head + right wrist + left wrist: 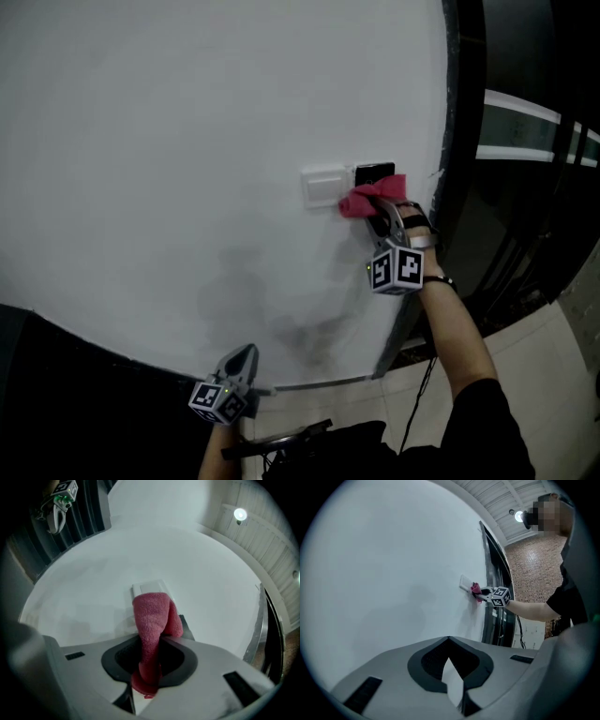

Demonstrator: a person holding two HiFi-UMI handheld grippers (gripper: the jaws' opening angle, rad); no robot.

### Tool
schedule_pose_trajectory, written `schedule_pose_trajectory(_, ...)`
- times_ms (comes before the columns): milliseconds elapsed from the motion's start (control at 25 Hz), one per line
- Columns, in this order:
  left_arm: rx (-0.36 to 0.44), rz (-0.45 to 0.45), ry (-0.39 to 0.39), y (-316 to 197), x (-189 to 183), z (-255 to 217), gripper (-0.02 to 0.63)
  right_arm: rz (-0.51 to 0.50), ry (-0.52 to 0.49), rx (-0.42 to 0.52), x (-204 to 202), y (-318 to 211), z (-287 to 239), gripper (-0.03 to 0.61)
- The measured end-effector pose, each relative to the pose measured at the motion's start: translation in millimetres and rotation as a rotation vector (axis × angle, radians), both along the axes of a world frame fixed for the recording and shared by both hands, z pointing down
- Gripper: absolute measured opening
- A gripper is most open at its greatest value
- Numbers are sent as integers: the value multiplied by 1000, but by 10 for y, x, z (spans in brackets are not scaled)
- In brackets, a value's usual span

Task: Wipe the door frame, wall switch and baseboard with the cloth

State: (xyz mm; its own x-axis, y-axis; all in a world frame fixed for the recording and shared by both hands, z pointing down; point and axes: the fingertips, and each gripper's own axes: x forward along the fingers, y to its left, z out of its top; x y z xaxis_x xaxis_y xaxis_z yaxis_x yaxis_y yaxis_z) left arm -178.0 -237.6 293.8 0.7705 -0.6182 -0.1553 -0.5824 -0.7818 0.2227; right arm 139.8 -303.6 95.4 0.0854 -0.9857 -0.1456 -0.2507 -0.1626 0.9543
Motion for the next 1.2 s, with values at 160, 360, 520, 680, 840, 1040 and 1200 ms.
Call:
schedule_pose_trajectory(160, 8, -31, -2, -75, -50, -39, -9, -19, -54, -26, -110, 22, -49, 83)
schedule_pose_trajectory(360, 18, -41, 14, -149, -54, -112, -9, -133, -45, 39, -846, 138, -830, 83)
schedule_pose_trajectory(520, 34, -72, 35, -140, -70, -125, -9, -81, 32, -12, -1027, -124, -961, 83)
schedule_pose_trajectory(680, 53, -68, 39, -95, -167, -172, -9, -38, 63, -62, -1036, -321, -750, 83)
schedule_pose_trajectory(840, 6, -108, 56, -121, -291, -103, -9, -31, 81, -78, -1041, -293, -625, 83)
schedule_pose_trajectory(1040, 0, -123, 53, -128, -373, -94, -9, -8, 81, -53, -1025, -277, -494, 83)
schedule_pose_trajectory(1200, 14, -116, 33, -156, -418, -104, -9, 5, 44, -53, -1011, -253, -362, 83)
